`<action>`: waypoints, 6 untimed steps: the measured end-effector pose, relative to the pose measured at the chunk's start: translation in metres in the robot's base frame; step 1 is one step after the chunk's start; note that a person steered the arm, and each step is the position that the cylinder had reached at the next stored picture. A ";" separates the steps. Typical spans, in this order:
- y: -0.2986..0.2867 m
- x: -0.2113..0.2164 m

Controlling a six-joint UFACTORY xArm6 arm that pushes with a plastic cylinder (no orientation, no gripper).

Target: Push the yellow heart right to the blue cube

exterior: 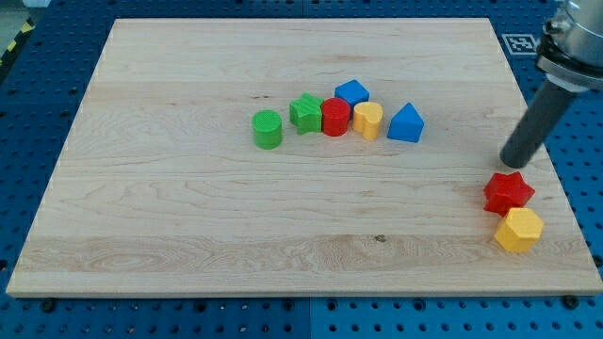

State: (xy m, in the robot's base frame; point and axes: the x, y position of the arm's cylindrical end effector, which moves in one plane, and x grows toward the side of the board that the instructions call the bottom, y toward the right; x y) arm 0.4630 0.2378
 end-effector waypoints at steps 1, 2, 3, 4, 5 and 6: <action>-0.038 -0.013; -0.076 -0.011; -0.120 -0.009; -0.156 -0.011; -0.162 -0.033; -0.160 -0.045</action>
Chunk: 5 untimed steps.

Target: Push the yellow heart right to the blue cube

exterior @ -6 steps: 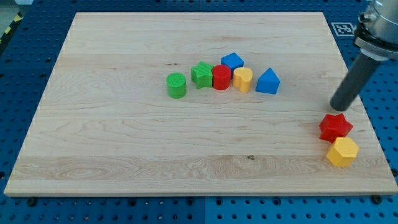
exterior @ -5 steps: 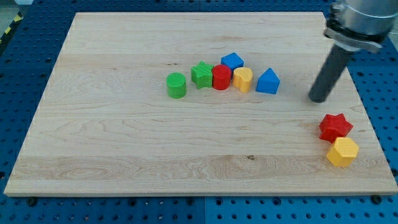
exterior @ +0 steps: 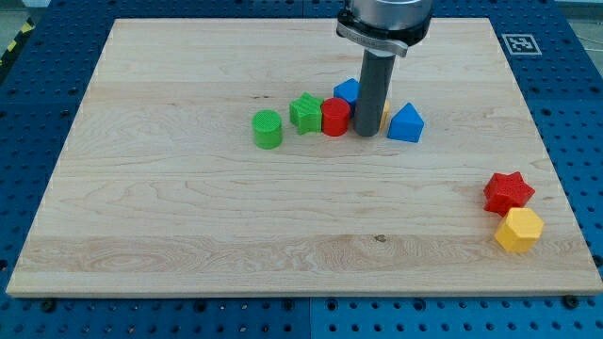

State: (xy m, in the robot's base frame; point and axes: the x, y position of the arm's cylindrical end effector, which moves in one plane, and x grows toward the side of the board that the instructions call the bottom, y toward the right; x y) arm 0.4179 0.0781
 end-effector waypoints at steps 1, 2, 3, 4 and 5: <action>0.000 -0.009; 0.010 -0.012; 0.021 -0.012; 0.035 -0.014; 0.049 -0.014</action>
